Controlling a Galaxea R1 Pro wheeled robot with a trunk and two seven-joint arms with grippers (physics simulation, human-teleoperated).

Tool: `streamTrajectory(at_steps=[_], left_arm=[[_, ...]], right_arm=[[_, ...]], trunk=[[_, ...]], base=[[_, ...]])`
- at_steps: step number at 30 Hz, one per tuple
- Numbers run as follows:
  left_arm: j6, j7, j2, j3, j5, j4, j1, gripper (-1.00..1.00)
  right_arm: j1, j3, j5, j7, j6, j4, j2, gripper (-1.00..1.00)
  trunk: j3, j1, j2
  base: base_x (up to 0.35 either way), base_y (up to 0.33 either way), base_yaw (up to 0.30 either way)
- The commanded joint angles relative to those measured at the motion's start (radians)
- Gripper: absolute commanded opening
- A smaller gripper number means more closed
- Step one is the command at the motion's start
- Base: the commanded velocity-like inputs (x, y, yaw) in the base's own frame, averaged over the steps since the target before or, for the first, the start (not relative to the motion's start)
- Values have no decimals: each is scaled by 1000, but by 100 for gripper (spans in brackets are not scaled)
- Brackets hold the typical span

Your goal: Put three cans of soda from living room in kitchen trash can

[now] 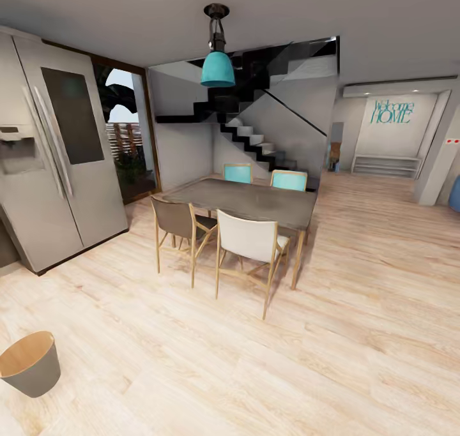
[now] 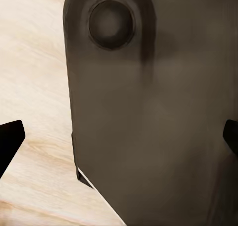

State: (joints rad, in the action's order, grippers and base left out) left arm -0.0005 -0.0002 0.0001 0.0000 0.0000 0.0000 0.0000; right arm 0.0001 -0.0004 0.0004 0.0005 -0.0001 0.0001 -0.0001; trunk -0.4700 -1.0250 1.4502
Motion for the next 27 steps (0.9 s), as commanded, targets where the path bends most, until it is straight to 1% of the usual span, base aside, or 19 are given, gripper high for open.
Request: streamTrajectory(at_steps=[1,2,23,27], left_arm=[[-4,-1,1,0,0,-6,-6,100],[-4,-1,1,0,0,-8,-9,100],[-4,-1,1,0,0,-8,-9,100],[-7,-1,-5,0,-1,-14,-12,100]], right_arm=[[0,-3,4,5,-1,0,-6,100],[0,-3,5,6,-1,1,-10,100],[0,-3,6,6,-1,2,-9,100],[0,-12,0,-9,-1,3,-6,100]], trunk=[[0,0,0],[0,0,0],[0,0,0],[-1,0,0]], base=[[0,0,0],[0,0,0],[0,0,1],[0,0,144]])
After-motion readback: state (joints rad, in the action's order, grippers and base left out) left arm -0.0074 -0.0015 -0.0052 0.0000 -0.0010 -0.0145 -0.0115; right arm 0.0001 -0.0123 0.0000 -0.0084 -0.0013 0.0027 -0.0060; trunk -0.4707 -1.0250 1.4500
